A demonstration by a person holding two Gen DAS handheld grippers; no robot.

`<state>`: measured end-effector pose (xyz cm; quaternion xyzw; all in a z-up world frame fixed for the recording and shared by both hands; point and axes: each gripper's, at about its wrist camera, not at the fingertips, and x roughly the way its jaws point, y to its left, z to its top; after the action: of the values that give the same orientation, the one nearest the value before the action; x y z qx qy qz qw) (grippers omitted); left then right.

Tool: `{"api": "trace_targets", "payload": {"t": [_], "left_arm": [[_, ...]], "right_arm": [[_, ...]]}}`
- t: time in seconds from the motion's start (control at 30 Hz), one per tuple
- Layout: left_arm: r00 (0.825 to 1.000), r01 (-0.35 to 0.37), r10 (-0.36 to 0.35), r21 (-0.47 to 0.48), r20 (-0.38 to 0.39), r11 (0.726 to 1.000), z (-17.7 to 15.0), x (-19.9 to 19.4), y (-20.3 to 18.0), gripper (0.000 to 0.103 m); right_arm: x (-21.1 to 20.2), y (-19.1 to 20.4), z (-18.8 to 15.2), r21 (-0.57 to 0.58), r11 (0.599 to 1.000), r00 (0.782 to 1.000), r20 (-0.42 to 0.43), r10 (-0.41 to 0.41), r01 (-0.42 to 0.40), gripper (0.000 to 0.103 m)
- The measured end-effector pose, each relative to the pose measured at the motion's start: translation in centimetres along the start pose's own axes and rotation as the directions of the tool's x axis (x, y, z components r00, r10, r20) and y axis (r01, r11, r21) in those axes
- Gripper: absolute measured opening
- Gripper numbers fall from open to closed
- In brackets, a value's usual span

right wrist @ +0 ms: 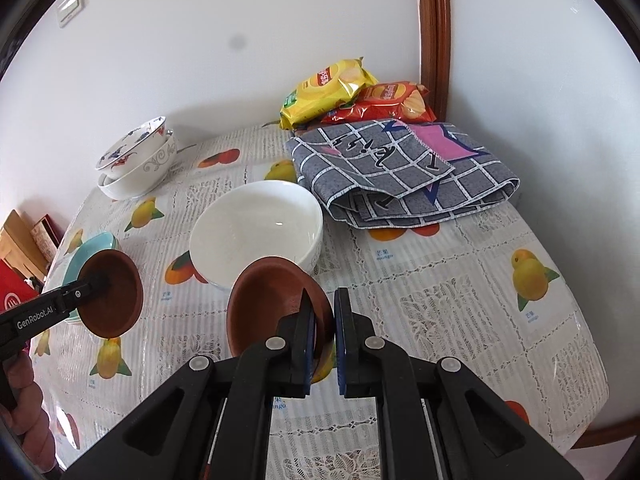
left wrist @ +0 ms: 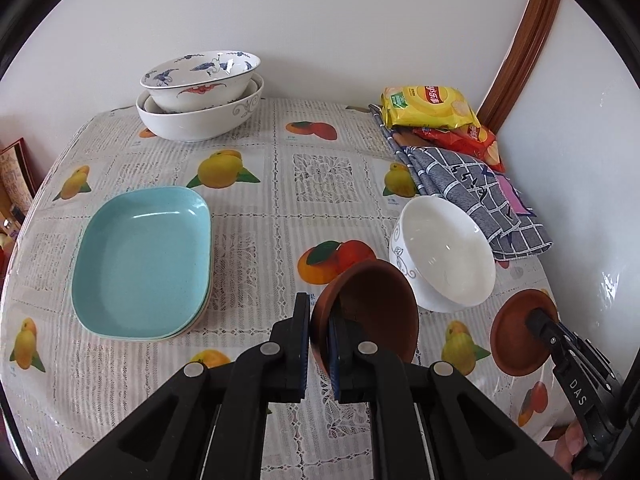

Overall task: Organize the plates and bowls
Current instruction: 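Carry the right gripper's pot over the white bowl while the left gripper holds its pot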

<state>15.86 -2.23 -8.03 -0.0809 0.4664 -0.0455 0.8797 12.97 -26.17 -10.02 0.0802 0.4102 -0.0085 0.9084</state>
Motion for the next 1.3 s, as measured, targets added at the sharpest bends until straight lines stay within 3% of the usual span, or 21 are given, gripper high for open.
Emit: {"api": "trace_targets", "payload": {"t": [0.5,1.3], "left_arm": [[0.999,0.015,-0.016,0.014,0.039,1.0,1.1,-2.1,0.8,0.008],[0.999,0.032,-0.033,0.008,0.028,0.999,2.2,-1.3,1.2,0.008]], "right_arm": [[-1.6,1.8,2.2,0.012,1.0,0.999,0.048,0.001,-0.002,0.009],[0.0,2.1,3.8,0.02,0.999,0.999,0.029,-0.027,0.027,0.009]]}}
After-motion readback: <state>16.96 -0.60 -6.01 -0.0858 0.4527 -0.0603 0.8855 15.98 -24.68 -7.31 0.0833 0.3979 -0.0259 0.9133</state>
